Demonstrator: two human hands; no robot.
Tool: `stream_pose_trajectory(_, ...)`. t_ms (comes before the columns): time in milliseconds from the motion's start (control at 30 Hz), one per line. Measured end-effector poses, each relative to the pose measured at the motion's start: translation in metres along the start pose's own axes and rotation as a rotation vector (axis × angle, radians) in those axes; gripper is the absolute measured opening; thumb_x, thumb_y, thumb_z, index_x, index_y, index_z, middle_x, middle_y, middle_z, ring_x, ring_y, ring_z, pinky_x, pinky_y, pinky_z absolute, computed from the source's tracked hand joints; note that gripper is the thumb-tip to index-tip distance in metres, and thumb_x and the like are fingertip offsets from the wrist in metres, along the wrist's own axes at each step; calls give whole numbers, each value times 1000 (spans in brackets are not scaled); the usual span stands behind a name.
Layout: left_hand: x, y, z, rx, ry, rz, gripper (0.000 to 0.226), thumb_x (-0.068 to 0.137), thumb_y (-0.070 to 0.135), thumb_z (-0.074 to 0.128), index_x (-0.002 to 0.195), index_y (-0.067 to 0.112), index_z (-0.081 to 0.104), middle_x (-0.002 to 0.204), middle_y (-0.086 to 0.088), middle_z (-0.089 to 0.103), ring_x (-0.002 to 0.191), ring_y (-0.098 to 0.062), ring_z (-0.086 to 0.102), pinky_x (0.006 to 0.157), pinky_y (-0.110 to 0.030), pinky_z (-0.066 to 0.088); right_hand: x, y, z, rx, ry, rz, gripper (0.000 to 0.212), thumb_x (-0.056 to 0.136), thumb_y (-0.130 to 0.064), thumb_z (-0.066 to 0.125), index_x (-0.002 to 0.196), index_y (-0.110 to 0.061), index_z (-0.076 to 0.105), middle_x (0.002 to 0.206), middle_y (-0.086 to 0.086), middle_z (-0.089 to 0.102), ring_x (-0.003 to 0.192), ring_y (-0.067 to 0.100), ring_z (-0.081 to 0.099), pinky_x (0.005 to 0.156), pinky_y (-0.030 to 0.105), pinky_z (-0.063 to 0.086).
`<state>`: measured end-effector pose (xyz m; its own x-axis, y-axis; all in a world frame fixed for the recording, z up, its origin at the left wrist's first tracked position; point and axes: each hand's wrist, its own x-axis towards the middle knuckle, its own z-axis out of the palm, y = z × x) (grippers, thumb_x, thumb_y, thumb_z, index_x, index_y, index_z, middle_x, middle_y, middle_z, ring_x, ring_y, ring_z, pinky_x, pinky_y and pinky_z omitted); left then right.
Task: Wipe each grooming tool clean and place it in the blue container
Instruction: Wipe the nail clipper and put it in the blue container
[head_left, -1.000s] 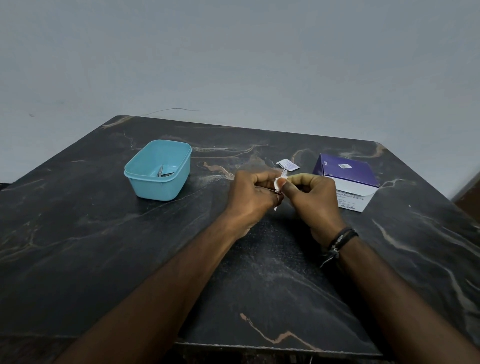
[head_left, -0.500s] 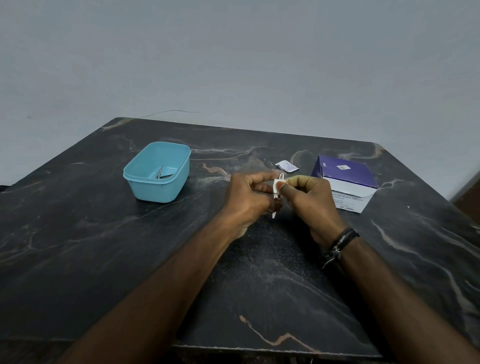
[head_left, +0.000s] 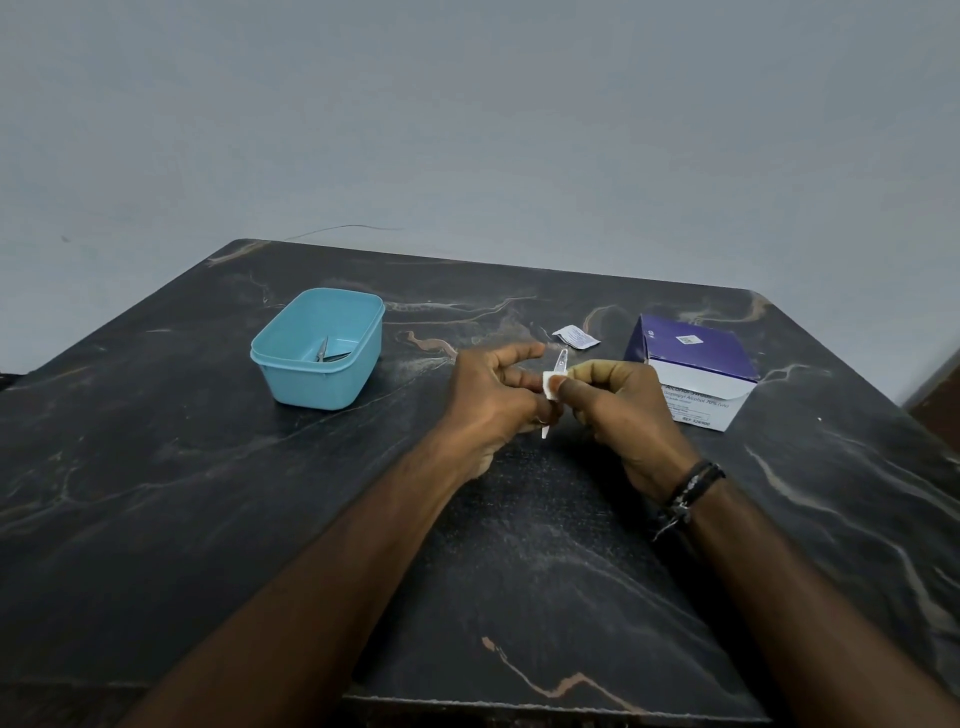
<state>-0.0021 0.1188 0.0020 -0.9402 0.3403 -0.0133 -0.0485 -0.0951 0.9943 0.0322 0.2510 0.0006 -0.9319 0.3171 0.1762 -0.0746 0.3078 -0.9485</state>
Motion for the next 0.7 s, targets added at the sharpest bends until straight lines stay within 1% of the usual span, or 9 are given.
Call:
stream_pose_trajectory(100,-2,1,2,18,-40,-23,66,68,-23,70,127,6,58,80,-13,72,74,-27,72,71,-40,62,3,0,-1,28,84,-9,27,85,-16,71,60,-12,64,45,-7,49,42,4,38,41,16,32)
stream_pose_trajectory(167,-2,1,3,23,-48,-35,66,68,-23,70,126,5,58,78,-13,69,73,-26,71,71,-41,62,3,-1,-2,59,114,-15,32,86,-16,71,56,-15,61,45,-6,47,42,8,35,42,19,30)
stream_pose_trajectory(233,-2,1,2,16,-30,-27,65,68,-23,69,126,5,58,80,-15,68,74,-28,71,72,-44,61,3,-1,-2,92,95,-6,30,88,-17,69,59,-14,62,47,-2,45,43,9,32,42,20,27)
stream_pose_trajectory(300,0,1,0,1,3,-14,64,68,-22,70,125,4,59,83,-18,69,76,-31,72,72,-44,61,1,1,-1,92,46,-8,26,88,-17,69,63,-10,66,47,-2,46,42,9,33,41,20,27)
stream_pose_trajectory(400,0,3,-2,-16,42,-9,62,68,-22,70,123,4,59,87,-17,72,77,-28,73,69,-39,62,1,3,1,50,-26,-16,20,88,-15,70,76,1,71,46,-9,55,41,-1,41,42,11,32)
stream_pose_trajectory(467,-1,4,-2,-7,45,-14,62,68,-23,69,124,3,58,87,-17,73,77,-28,73,71,-40,62,1,4,2,41,-55,-4,18,87,-14,70,79,3,71,48,-10,57,41,-2,44,42,9,33)
stream_pose_trajectory(567,-2,3,-1,21,16,-19,62,69,-22,70,125,3,58,86,-18,72,73,-26,72,70,-40,62,0,3,2,17,-22,0,18,86,-14,71,71,-5,70,46,-10,55,41,-1,43,42,12,33)
stream_pose_trajectory(633,-3,2,0,50,-14,-21,63,68,-22,70,125,3,58,82,-17,71,70,-25,71,69,-42,62,1,2,0,25,42,-1,23,86,-15,71,64,-11,67,45,-9,53,41,2,40,41,15,33)
stream_pose_trajectory(700,-4,2,1,68,-39,-24,64,68,-24,69,125,2,58,84,-20,70,69,-25,69,69,-43,61,3,1,-2,47,95,-2,27,87,-16,71,60,-14,64,44,-7,49,41,5,36,40,17,30)
